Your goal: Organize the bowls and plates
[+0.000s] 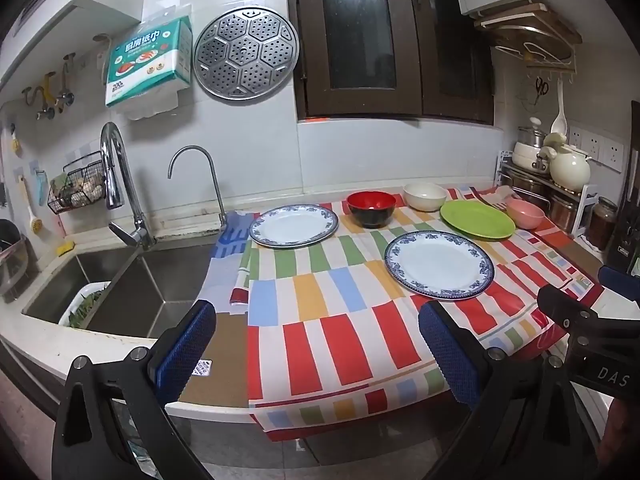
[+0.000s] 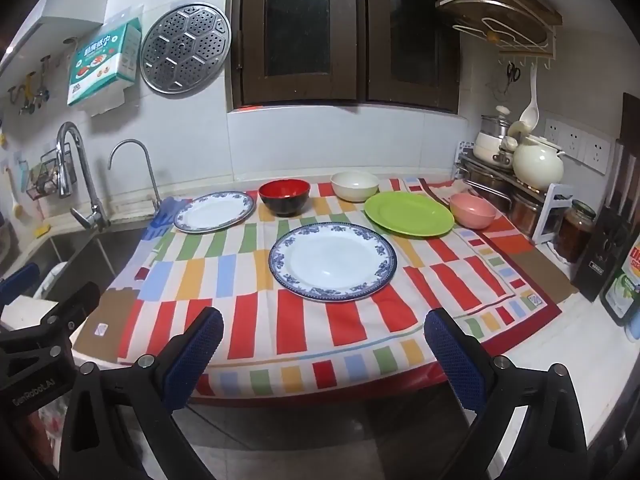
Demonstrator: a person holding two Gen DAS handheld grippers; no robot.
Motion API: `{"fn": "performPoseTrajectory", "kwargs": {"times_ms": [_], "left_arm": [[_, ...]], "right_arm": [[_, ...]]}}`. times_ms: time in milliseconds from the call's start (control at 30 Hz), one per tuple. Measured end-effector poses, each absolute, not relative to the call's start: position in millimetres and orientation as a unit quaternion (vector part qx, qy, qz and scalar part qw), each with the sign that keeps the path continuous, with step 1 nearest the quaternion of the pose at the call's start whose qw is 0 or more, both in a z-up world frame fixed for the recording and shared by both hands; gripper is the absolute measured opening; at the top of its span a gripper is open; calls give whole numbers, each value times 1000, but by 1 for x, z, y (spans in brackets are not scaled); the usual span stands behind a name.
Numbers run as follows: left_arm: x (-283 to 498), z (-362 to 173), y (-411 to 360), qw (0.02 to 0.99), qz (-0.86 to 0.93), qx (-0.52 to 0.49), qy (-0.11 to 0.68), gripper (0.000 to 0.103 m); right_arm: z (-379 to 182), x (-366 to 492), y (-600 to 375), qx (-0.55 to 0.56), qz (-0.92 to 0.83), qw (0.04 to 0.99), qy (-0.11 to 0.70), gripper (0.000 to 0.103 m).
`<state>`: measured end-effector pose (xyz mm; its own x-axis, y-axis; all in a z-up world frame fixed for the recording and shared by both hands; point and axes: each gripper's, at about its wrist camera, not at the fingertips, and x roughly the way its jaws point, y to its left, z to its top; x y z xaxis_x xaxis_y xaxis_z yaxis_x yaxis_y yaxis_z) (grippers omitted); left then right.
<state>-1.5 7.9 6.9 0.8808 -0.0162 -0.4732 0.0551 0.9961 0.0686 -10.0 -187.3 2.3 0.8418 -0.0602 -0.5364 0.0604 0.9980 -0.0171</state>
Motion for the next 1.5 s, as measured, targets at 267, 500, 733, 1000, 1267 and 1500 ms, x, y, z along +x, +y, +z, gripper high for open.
{"fn": "performPoseTrajectory", "kwargs": {"times_ms": [267, 500, 733, 1000, 1267, 1500], "left_arm": [[-2, 5, 10, 969, -19, 38, 245, 103], [-5, 4, 10, 969, -17, 41, 244, 103], [-5, 3, 11, 969, -16, 41, 243, 103], [-7, 2, 12, 969, -16, 42, 241, 103], [-5, 3, 12, 969, -13, 44, 241, 103], [-4, 2, 11, 969, -12, 44, 243, 103]], "right_arm": [[4, -10, -183, -3, -31, 958, 283, 102], [3, -10, -184, -1, -31, 958, 284, 102], [3, -9, -182, -2, -27, 958, 285, 102], [3, -10, -183, -2, -28, 958, 284, 102], [3, -9, -185, -2, -27, 958, 284, 102], [3, -9, -184, -2, -27, 958, 284, 102]]}}
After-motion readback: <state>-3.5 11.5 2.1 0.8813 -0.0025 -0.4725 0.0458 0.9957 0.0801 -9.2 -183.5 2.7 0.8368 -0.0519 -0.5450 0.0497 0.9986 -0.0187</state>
